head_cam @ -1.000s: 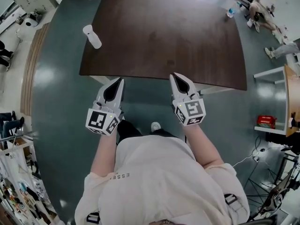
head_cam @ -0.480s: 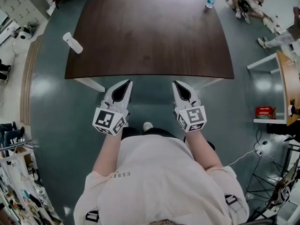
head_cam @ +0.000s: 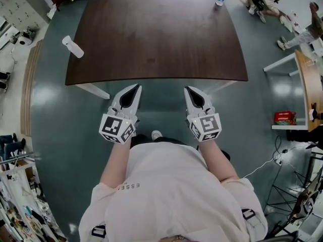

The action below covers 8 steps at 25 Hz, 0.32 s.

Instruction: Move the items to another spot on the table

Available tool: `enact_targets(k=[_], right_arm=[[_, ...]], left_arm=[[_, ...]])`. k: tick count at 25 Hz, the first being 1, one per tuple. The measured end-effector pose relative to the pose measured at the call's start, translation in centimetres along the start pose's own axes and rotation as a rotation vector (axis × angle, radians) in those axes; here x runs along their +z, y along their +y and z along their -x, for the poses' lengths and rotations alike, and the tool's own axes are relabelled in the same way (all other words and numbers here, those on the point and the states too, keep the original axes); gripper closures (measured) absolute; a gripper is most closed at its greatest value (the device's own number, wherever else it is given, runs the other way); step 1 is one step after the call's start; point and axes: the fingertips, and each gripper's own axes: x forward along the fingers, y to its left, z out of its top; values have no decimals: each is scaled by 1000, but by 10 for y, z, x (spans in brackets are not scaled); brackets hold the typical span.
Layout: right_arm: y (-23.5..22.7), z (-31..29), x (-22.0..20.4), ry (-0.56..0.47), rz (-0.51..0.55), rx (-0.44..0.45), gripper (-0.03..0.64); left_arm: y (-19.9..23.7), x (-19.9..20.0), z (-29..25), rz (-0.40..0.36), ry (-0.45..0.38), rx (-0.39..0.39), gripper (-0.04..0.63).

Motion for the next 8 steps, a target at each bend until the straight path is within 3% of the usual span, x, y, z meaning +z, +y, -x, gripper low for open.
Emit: enact_targets(k=[8], right_arm=[[4, 2, -2, -11, -3, 5, 624]], left_arm=[[0, -3, 5, -7, 10, 0, 580]])
